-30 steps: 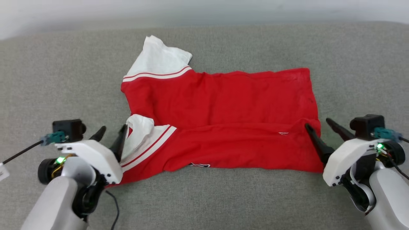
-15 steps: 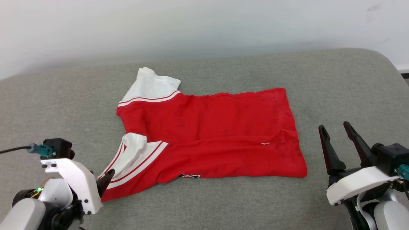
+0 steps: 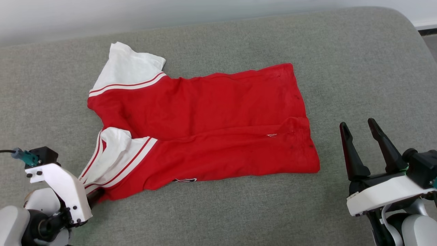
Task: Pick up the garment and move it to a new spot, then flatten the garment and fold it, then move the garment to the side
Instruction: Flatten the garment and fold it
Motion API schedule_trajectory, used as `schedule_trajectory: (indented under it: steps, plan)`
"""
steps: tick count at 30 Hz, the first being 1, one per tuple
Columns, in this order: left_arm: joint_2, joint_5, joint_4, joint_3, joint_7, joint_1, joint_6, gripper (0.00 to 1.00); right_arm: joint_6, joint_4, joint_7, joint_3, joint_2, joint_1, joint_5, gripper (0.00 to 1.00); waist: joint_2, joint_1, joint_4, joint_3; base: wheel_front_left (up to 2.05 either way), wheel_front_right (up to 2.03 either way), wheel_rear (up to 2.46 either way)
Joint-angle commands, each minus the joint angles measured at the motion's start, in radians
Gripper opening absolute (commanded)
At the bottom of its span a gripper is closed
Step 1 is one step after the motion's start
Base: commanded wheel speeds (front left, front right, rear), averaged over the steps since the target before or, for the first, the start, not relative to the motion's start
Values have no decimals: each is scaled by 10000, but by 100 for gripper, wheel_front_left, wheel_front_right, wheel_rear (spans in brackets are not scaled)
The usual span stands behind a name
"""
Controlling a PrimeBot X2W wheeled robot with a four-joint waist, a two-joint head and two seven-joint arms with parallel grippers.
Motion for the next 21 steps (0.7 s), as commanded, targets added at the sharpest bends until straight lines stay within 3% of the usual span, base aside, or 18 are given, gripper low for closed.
schedule_trajectory:
  steps: [1, 2, 3, 10, 18, 21]
  plan:
    - [-509, -155, 468, -346, 96, 85, -123, 64, -4, 34, 94, -29, -18, -109, 73, 100, -1, 1, -36, 113, 0, 0, 0]
    - [-631, -226, 564, -450, 139, 78, -235, 23, -4, 68, 177, -47, -53, -109, 135, 100, -1, 1, -19, 113, 0, 0, 0]
    - [-745, -260, 646, -503, 65, 60, -327, 0, -4, 86, 279, -59, -108, -124, 217, 100, -1, 1, 5, 91, 0, 0, 0]
    - [-841, -187, 817, -420, -565, -141, -777, 0, -4, 550, 1666, -129, -584, -228, 1023, 100, -1, 1, 240, -283, 0, 0, 0]
    - [-419, 343, -595, -177, -1237, -317, -678, 0, -4, 1838, 6221, 540, -1743, -948, 2525, 100, -1, 1, 736, -473, 0, 0, 0]
    - [-392, 504, -1102, -210, -1289, -401, -567, 0, -4, 2314, 6816, 948, -1881, -1471, 2790, 100, -1, 1, 930, -261, 0, 0, 0]
